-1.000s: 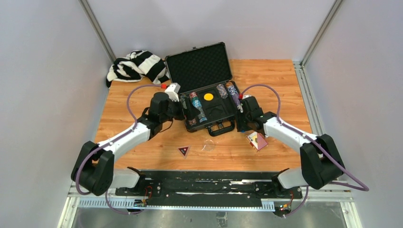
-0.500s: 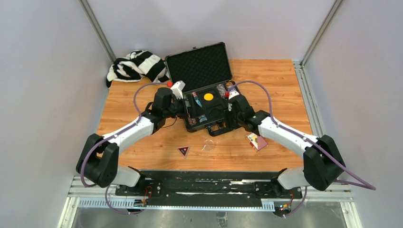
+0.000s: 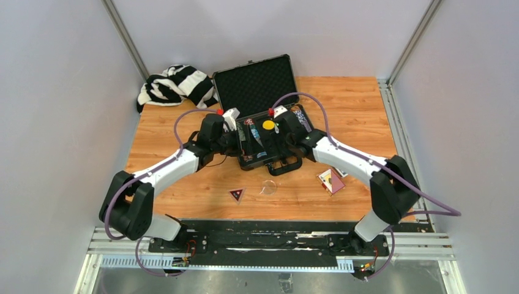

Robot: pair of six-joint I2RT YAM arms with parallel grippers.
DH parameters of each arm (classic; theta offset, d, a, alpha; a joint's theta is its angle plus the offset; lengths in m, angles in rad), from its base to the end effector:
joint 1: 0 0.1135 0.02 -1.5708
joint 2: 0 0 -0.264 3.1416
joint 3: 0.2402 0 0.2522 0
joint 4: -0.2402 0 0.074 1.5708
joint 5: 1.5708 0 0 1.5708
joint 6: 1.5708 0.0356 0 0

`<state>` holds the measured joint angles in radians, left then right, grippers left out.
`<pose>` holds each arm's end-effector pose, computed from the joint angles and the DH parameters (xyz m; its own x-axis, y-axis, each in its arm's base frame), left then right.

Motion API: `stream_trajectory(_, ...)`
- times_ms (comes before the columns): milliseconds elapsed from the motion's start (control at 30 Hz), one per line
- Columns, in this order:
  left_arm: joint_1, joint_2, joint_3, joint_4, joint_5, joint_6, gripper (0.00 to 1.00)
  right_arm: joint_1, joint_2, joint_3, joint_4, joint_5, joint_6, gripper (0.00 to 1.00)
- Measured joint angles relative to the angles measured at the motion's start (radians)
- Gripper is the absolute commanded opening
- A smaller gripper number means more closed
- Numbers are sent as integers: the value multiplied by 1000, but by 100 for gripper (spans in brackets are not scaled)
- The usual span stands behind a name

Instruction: Pack up texas hold em set

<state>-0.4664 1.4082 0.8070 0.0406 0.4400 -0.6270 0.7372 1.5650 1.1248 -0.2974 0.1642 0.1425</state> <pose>0.2640 -0.1499 0.2285 -0.8123 -0.1853 -0.5530 0.3118 0.6633 -0.6803 0.2604 0.2285 0.2540 -0.5743 -0.3322 -0.7482 -0.4971 0.8677 -0.0037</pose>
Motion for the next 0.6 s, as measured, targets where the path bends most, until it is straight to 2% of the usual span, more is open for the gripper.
stream_trajectory(233,3,-85,-5,-67,-64,37,98,-1,162,132,-5,17,-34,52)
stream_trajectory(600,39,-172,-34,-146,-165,100,98,-66,308,255,-15,5,-58,52)
